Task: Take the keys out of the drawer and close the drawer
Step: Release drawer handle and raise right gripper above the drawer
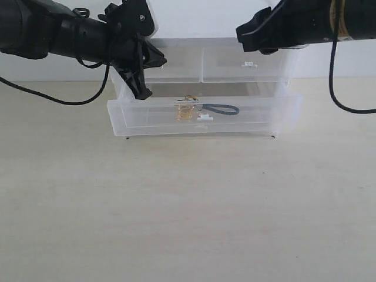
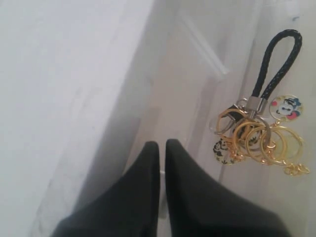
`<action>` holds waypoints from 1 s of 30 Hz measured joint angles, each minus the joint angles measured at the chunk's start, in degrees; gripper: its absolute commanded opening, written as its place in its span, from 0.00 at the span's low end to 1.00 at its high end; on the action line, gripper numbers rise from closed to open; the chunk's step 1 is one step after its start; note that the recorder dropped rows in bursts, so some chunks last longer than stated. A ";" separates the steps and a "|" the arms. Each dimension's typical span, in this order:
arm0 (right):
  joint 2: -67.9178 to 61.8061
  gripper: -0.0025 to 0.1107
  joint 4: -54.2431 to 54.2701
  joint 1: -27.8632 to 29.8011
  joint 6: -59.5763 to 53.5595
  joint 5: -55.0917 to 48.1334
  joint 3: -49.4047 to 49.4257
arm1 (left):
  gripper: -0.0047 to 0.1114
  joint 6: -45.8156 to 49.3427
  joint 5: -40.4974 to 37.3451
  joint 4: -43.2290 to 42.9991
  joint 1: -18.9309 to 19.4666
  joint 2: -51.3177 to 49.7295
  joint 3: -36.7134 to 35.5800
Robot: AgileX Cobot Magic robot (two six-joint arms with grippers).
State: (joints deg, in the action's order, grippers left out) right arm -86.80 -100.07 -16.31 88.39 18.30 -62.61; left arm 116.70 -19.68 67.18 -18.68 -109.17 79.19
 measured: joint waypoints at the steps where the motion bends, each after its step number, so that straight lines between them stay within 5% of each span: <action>1: 0.71 0.44 0.00 -0.13 -0.83 0.97 0.00 | 0.08 0.00 0.00 0.00 0.00 0.00 0.00; 22: 1.86 0.44 0.00 -0.26 0.21 6.30 0.00 | 0.08 0.00 0.13 0.00 0.00 0.00 0.00; 30: 1.86 0.44 0.00 -0.26 8.77 7.16 0.00 | 0.08 0.00 0.13 0.00 0.00 0.00 0.00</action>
State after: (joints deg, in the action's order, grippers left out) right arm -84.94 -100.07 -16.57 97.16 25.46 -62.61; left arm 116.70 -19.55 67.18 -18.68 -109.17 79.19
